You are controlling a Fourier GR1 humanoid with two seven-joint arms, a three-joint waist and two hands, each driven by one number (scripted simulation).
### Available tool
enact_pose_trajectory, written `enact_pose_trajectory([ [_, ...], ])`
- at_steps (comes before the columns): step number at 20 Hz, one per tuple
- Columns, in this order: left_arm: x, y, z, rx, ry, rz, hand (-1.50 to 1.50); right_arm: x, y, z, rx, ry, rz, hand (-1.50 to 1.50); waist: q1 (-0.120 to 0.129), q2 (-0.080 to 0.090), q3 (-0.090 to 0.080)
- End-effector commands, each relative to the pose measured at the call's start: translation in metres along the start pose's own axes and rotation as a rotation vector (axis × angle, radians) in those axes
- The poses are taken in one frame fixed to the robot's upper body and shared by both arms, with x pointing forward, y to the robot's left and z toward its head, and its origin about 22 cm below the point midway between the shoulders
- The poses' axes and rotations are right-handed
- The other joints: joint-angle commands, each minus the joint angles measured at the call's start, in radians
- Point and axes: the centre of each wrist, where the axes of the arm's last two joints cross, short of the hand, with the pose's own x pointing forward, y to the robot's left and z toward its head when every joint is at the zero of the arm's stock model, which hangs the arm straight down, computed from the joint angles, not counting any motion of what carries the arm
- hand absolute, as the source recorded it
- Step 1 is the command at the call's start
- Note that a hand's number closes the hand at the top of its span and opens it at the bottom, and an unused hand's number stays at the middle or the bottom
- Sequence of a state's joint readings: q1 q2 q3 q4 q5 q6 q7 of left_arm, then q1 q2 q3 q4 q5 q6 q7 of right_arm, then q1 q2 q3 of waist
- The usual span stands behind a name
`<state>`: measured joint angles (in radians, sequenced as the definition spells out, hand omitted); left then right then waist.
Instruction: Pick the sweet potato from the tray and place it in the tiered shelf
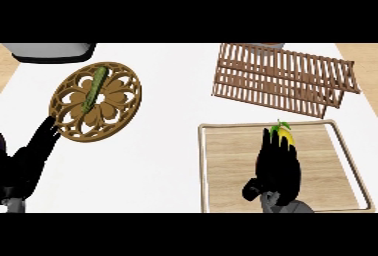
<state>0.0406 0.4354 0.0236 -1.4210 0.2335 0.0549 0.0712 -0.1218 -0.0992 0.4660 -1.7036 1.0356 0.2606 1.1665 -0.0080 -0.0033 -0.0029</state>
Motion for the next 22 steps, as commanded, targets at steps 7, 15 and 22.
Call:
enact_pose_trajectory([
  [7,0.003,0.003,-0.003,0.004,0.005,-0.010,0.00,-0.016,-0.015,-0.015,0.041,0.223,0.121,-1.50,0.008,0.002,0.002],
  [15,0.012,0.008,-0.004,-0.001,-0.017,0.005,0.00,-0.032,0.010,-0.029,0.051,0.201,0.136,-1.50,0.009,0.003,0.003],
  [22,-0.006,-0.008,-0.008,-0.006,-0.014,-0.003,0.00,-0.008,0.013,-0.028,0.080,0.213,0.123,-1.50,0.013,0.004,0.003],
])
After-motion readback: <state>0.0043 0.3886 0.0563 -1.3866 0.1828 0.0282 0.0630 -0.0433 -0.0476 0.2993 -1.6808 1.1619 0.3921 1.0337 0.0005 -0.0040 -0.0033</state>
